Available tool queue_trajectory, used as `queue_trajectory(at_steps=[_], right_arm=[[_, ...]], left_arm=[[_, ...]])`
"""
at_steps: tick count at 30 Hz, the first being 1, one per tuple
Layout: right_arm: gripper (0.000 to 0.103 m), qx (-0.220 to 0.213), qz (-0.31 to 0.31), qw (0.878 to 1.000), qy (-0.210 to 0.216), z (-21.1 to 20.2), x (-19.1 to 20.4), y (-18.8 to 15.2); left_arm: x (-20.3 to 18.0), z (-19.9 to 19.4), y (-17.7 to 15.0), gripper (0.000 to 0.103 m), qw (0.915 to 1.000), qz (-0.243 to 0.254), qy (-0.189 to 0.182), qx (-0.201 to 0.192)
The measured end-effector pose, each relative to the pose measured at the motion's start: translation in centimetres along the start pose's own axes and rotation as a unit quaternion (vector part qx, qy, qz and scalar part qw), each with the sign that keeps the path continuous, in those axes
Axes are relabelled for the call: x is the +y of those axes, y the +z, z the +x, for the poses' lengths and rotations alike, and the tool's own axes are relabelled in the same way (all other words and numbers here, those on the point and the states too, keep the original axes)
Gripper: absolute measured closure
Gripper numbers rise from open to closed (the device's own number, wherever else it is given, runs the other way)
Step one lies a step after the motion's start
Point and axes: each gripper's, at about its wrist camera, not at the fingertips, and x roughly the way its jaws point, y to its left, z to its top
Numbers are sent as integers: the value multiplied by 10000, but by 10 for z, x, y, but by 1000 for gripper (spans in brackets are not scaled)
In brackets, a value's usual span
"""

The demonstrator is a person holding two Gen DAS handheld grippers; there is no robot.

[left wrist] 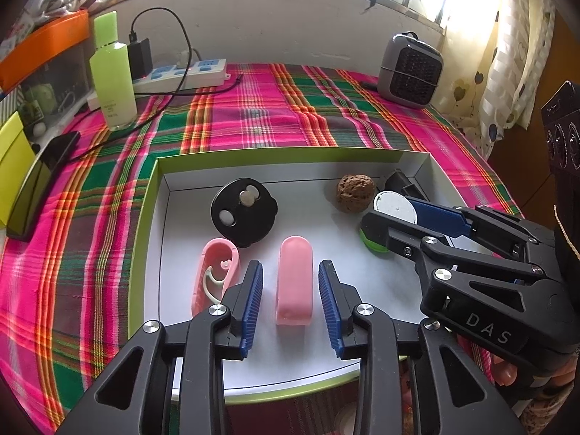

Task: Organize objects
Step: 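Open the left tool to release the pink block while the right releases the jar, then withdraw both open tools from the box toward the remaining objects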

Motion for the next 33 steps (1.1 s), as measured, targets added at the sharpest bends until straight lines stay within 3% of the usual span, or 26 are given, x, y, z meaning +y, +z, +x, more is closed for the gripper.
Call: queue_trajectory(at_steps=[9, 33], right_arm=[[63, -101, 17, 9999, -8, -9, 2, -1], [59, -398, -19, 9990, -194, -53, 19, -26]], left_arm=[[-2, -9, -3, 66, 10000, 20, 38, -55], [-8, -58, -26, 65, 9987, 44, 213, -452]])
